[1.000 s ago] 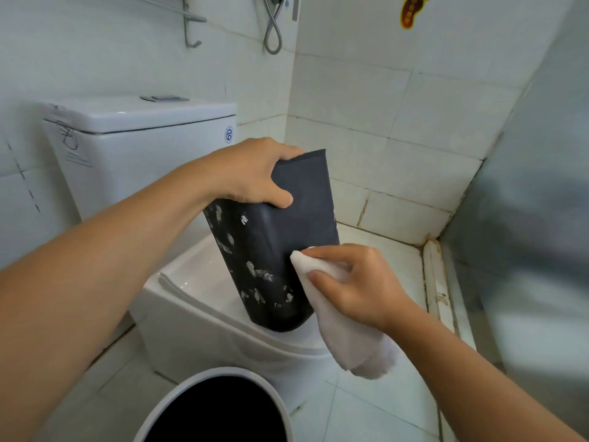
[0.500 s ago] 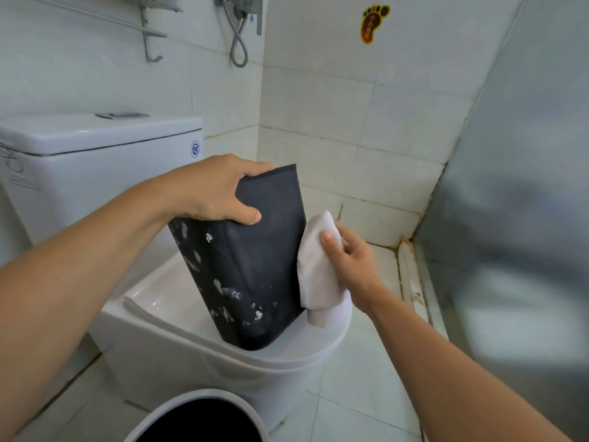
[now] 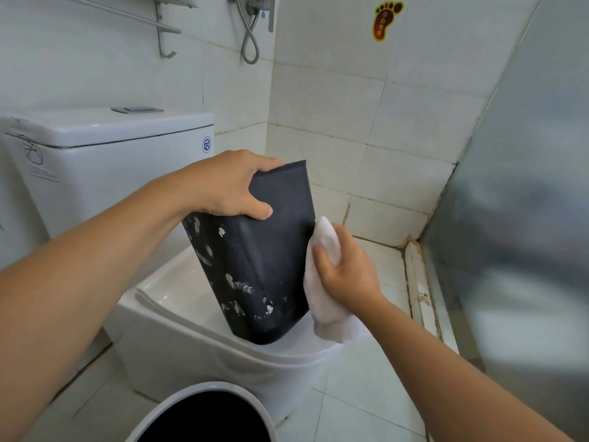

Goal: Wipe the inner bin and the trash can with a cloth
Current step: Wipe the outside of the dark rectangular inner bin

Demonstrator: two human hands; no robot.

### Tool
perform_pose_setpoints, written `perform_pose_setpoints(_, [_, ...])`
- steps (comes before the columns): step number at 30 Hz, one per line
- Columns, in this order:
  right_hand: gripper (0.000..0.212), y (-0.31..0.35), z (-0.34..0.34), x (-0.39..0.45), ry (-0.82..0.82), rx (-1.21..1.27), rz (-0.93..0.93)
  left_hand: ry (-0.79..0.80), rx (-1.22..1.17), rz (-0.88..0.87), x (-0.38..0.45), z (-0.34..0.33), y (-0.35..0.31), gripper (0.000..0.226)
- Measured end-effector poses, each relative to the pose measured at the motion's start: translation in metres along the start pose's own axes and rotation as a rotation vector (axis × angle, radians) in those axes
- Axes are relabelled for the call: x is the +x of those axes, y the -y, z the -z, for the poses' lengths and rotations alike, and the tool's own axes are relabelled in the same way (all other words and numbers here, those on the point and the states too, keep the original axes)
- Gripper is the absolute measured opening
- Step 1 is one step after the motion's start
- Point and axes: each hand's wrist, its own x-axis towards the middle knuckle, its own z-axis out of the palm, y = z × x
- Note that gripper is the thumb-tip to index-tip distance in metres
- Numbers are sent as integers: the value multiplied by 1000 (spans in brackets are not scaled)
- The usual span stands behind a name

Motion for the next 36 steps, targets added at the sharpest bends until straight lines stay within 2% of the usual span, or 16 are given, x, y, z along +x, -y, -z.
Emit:
perform_pose_setpoints(3, [34, -11, 18, -14, 208, -303, 89, -2, -27, 14, -2, 1, -1, 74])
perform_pose_setpoints(5, [33, -13, 25, -19, 272, -386, 86, 7, -15, 3, -2, 1, -6, 71])
perform_pose_setpoints(8, [42, -5, 30, -6, 164, -333, 57, 11, 23, -10, -1, -1, -12, 69])
perform_pose_setpoints(11, [40, 8, 23, 4, -53, -295, 165, 7, 52, -2, -2, -2, -13, 77])
perform_pose_setpoints(13, [39, 13, 16, 2, -123, -231, 206, 9, 49, -11, -2, -2, -13, 75])
perform_pose_setpoints(18, [39, 0, 12, -9, -23, -318, 200, 13, -5, -27, -2, -1, -8, 71])
perform_pose_setpoints(22, [23, -1, 25, -14, 108, -381, 110, 16, -14, -12, -2, 0, -7, 75])
perform_pose_setpoints(24, [23, 9, 26, -10, 32, -351, 131, 24, -3, -7, -1, 0, -9, 78])
perform_pose_setpoints(28, [33, 30, 18, 10, -246, -361, 230, 23, 16, -20, -2, -1, -11, 80])
perform_pose_setpoints(30, [38, 33, 12, 12, -271, -353, 259, 21, 6, -24, -1, -2, -10, 80])
perform_pose_setpoints(32, [39, 26, 11, 10, -205, -339, 255, 20, 9, -17, -1, -1, -7, 81])
perform_pose_setpoints(36, [32, 4, 23, -7, 54, -475, 230, 26, -20, 5, 0, 1, -1, 82])
